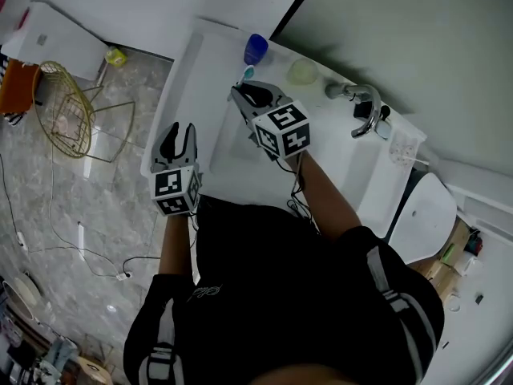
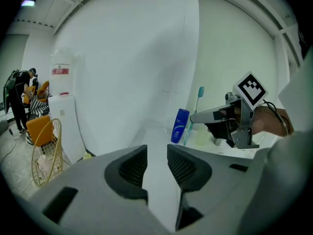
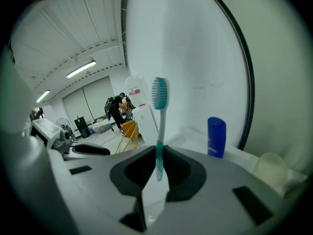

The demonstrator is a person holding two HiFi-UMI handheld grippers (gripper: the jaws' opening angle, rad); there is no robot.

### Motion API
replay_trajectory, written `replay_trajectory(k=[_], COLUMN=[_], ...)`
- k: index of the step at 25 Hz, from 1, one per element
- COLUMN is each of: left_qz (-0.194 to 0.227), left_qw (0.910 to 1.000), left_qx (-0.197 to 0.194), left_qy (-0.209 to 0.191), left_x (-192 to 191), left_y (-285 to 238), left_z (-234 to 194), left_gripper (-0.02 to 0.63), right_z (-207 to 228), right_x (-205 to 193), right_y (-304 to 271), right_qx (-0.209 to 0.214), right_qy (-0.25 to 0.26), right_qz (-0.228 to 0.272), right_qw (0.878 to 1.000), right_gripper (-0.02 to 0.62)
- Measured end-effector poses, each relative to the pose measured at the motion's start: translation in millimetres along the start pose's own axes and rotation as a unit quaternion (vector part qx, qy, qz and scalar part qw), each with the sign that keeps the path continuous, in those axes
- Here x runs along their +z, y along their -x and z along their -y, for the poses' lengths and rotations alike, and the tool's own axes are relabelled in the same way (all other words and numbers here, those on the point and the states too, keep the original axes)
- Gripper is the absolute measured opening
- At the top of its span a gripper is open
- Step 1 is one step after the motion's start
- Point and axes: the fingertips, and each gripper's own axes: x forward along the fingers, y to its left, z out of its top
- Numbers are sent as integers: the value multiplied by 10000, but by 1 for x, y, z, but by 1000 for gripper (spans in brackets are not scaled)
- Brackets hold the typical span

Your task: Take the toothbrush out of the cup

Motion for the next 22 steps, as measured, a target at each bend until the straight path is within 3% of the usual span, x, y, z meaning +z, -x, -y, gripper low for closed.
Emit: replay_trajectory(k=[12, 18, 22], left_qz=[-197, -311, -347], left_qw=[9995, 9993, 9992], left_qx=[206, 171, 132], left_qy=[126, 132, 158], left_x=[-19, -26, -29], left_y=[17, 21, 19], left_z=[-21, -22, -21], left_gripper=[137, 139, 141], right_z=[-36, -51, -56], right_x=[-74, -107, -135], right_y=[-62, -78, -86], right_qx=[524, 908, 986], right_qy=[-1180, -2534, -2996], right_qz=[-797, -942, -1204], right_qw=[9884, 9585, 9413], right_gripper=[52, 52, 52])
